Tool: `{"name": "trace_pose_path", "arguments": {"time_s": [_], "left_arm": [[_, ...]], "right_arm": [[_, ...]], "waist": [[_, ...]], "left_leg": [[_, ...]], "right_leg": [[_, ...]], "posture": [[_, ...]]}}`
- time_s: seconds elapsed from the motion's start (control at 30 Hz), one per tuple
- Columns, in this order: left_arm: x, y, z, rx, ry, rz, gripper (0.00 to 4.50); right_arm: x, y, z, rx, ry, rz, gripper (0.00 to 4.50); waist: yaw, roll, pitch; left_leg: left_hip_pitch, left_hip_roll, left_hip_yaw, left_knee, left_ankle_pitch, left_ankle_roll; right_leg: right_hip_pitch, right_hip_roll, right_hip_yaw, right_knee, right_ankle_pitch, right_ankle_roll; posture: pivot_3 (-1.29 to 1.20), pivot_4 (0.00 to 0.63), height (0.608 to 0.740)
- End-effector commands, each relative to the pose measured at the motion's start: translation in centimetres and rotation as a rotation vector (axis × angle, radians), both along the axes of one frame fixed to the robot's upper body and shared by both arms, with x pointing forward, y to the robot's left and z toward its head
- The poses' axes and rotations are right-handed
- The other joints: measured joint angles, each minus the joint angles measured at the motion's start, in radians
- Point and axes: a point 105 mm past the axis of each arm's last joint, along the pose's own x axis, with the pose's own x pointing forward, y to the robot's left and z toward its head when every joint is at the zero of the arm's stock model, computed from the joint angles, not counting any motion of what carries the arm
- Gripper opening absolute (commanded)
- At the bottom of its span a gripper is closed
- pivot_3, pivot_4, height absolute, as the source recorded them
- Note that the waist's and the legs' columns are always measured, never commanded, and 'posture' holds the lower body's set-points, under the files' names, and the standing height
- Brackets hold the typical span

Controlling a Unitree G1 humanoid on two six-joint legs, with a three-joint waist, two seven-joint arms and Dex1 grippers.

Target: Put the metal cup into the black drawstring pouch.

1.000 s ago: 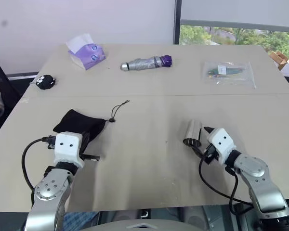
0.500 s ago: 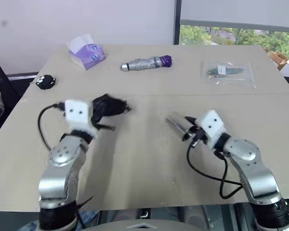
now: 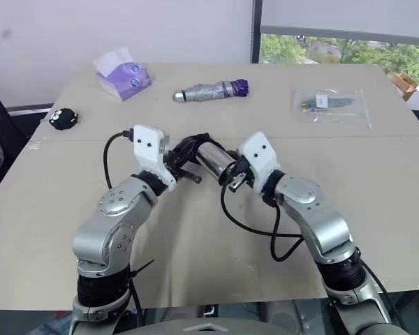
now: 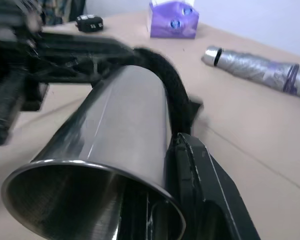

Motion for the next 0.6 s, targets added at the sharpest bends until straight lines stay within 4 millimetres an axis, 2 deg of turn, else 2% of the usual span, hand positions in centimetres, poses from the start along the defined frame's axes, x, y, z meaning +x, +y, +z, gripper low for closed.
{"name": "trace_pose_path", "arguments": {"time_s": [0.03, 0.2, 0.4, 0.6], "left_arm": [[-0.8, -0.6, 1.1, -0.017, -0.041, -0.055, 0.00], [-1.3, -1.0, 0.9, -0.025, -0.030, -0.100, 0.00], [-1.7, -1.3, 0.5, -0.023, -0.019, -0.127, 0.00], [-1.8, -1.1, 0.4, -0.029, -0.018, -0.133, 0.00]], "right_arm": [[0.3, 0.4, 0.9, 0.005, -0.061, -0.012, 0.07], [1.1, 1.1, 0.8, 0.022, -0.059, -0.032, 0.07], [1.3, 2.3, 1.4, 0.318, 0.102, -0.030, 0.07], [0.7, 2.9, 1.6, 0.500, 0.243, 0.045, 0.07]], "waist": [[-0.002, 0.000, 0.000], [-0.011, 0.000, 0.000], [-0.012, 0.000, 0.000], [-0.012, 0.000, 0.000]], "left_leg": [[0.000, 0.000, 0.000, 0.000, 0.000, 0.000], [0.000, 0.000, 0.000, 0.000, 0.000, 0.000], [0.000, 0.001, -0.001, -0.001, 0.000, 0.000], [0.000, 0.001, 0.000, -0.001, 0.000, 0.000]], "right_leg": [[0.000, 0.000, 0.000, 0.000, 0.000, 0.000], [0.000, 0.000, 0.000, 0.000, 0.000, 0.000], [0.000, 0.001, 0.000, 0.001, 0.000, 0.000], [0.000, -0.001, 0.000, 0.000, 0.000, 0.000]], "posture": [[0.00, 0.150, 0.740], [0.00, 0.150, 0.740], [0.00, 0.150, 0.740], [0.00, 0.150, 0.740]]}}
